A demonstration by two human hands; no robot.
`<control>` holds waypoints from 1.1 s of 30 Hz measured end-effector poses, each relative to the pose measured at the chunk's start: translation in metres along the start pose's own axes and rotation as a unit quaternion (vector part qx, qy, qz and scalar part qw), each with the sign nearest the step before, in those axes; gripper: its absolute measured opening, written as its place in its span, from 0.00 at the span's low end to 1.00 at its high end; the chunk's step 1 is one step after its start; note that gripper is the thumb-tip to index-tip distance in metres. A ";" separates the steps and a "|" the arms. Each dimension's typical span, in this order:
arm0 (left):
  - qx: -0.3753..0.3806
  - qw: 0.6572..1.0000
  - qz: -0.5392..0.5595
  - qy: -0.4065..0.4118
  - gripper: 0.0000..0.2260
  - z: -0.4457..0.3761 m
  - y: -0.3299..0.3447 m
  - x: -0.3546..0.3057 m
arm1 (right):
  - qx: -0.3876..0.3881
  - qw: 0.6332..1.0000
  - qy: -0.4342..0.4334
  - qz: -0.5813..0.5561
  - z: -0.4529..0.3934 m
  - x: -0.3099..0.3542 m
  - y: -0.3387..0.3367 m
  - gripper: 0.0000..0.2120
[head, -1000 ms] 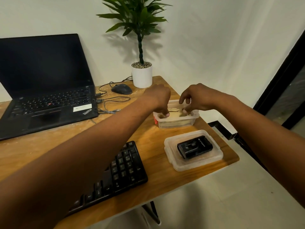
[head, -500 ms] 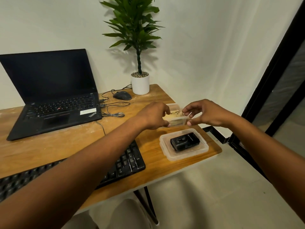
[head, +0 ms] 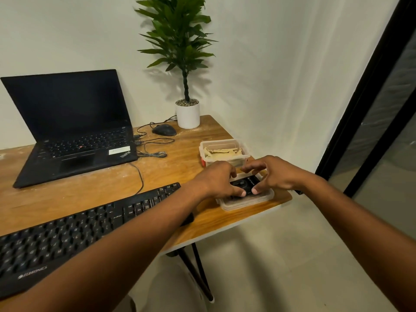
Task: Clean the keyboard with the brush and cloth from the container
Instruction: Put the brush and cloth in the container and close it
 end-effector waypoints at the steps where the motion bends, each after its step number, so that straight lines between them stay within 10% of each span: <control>1: 0.001 1.000 -0.002 -0.001 0.28 0.001 0.001 -0.001 | 0.002 1.000 -0.002 0.002 0.000 0.000 0.001 0.35; 33: -0.054 0.996 -0.069 -0.013 0.18 -0.104 -0.075 0.021 | 0.017 0.987 -0.022 0.159 -0.130 -0.001 -0.044 0.24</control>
Point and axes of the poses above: each hand's wrist, its own z-axis away from the middle knuckle, its own y-axis out of the palm, x = y × z, the point moved 2 cm from there along -z, towards the middle knuckle, and after that the axes turned 15 degrees about -y, right-handed, at the moved point
